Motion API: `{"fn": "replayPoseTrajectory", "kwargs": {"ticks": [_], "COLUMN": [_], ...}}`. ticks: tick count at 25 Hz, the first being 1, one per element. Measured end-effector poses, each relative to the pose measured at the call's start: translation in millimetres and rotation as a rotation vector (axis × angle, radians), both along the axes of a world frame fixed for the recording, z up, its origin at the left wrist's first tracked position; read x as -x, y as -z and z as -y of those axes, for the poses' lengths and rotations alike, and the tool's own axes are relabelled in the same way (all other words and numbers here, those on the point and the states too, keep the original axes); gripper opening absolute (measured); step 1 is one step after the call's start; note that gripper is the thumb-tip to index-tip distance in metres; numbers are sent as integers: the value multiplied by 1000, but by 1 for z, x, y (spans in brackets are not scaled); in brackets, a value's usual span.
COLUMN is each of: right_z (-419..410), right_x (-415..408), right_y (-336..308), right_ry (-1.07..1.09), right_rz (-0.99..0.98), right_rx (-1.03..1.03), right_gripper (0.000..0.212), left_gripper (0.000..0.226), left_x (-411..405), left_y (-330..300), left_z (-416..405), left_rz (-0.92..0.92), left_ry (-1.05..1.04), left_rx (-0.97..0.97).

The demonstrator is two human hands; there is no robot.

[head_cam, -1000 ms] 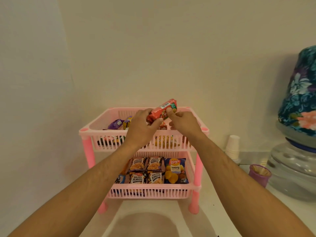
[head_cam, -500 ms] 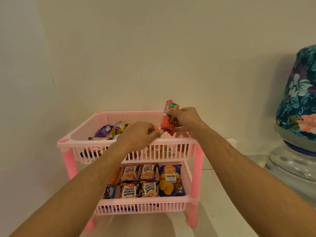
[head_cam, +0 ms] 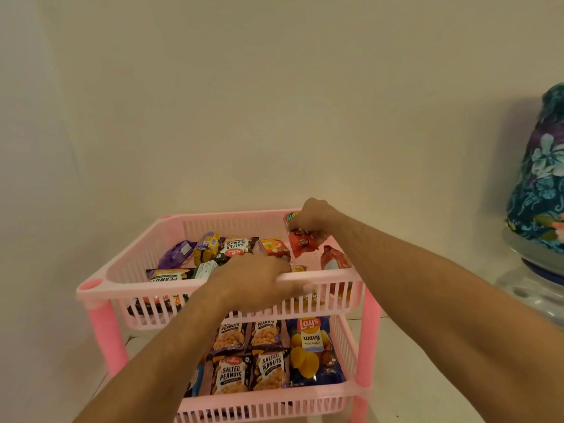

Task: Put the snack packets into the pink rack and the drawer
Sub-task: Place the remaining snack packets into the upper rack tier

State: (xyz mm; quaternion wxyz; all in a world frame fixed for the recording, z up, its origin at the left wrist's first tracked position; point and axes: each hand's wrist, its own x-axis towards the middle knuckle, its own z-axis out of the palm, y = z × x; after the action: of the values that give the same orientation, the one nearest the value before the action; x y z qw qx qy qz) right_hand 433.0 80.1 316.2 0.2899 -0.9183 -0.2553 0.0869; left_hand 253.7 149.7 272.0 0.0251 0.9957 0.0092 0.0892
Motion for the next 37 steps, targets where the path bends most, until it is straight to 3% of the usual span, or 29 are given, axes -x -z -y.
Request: {"fn": "replayPoseTrajectory", "kwargs": {"ticks": [8, 14, 16, 19, 25, 30, 37], "right_z": [-21, -27, -25, -15, 33, 117, 245], "right_x": [-19, -24, -21, -13, 15, 47, 64], "right_y": [16, 27, 26, 14, -6, -5, 73], "right_ry": [-32, -47, -52, -57, -109, -82, 164], "right_rz": [81, -20, 42, 287, 349, 490, 440], "right_rx": [289, 289, 297, 299, 41, -401, -668], "right_gripper": [48, 44, 48, 56, 48, 49, 51], "left_gripper": [57, 63, 65, 61, 71, 63, 44], "left_x": [-6, -9, -9, -6, 3, 10, 9], "left_y": [5, 5, 3, 2, 3, 13, 69], "left_z": [-4, -7, -7, -5, 2, 15, 79], "left_rz": [-17, -21, 3, 47, 245, 520, 926], "left_ry": [16, 31, 32, 22, -80, -101, 65], "left_rx": [12, 18, 6, -2, -33, -48, 5]}}
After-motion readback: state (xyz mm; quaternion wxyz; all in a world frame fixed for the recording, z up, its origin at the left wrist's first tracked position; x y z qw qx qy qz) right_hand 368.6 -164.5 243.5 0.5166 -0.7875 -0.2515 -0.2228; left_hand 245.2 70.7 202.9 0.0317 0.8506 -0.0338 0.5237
